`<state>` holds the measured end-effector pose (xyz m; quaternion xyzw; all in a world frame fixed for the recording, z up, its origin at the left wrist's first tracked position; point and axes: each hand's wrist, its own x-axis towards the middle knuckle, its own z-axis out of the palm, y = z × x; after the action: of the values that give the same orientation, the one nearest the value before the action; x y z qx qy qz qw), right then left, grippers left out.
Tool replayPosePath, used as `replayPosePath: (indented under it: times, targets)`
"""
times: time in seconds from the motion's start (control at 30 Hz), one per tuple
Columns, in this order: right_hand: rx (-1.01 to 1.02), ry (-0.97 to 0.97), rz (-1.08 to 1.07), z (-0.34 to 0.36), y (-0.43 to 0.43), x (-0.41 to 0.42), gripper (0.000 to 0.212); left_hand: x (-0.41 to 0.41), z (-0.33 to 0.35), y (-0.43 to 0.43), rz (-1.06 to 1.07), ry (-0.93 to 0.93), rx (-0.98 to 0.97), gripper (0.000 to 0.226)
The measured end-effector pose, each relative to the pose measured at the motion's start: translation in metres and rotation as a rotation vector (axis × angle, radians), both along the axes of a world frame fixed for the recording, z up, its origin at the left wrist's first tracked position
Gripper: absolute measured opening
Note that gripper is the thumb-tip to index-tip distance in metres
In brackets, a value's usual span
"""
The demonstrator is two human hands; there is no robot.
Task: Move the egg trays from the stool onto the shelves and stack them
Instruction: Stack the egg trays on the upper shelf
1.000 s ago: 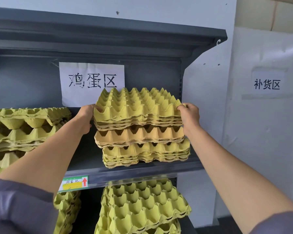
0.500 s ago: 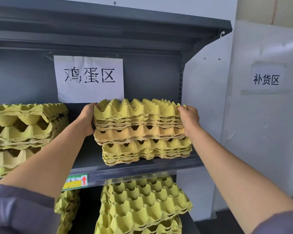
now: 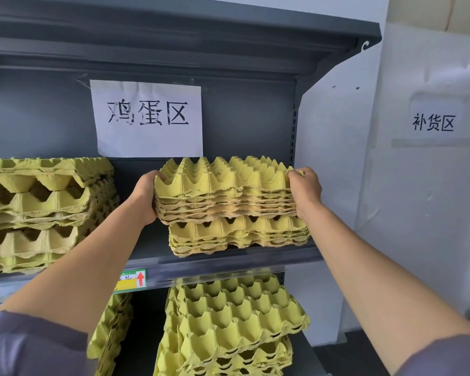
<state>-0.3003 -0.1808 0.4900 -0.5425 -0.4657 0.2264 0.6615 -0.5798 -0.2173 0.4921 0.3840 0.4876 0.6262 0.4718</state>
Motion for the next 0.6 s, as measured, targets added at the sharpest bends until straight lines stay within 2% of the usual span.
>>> replayPosePath:
  times: [0.13,0.33,0.43,0.6]
  targets:
    - [-0.049,0.024,0.044,0.000,0.000,0.002,0.034,0.002,-0.002,-0.002,0.002,-0.016,0.009,0.016]
    - [-0.227,0.149,0.160,0.003,-0.003,0.003,0.046,0.004,-0.003,-0.004,-0.003,-0.065,-0.010,0.020]
    - [-0.237,0.211,0.184,0.003,-0.002,0.004,0.038,0.007,-0.006,-0.005,-0.013,-0.125,0.018,0.023]
    - [-0.122,0.258,0.158,0.010,0.000,0.007,0.015,0.014,0.007,-0.004,-0.008,-0.206,0.080,0.030]
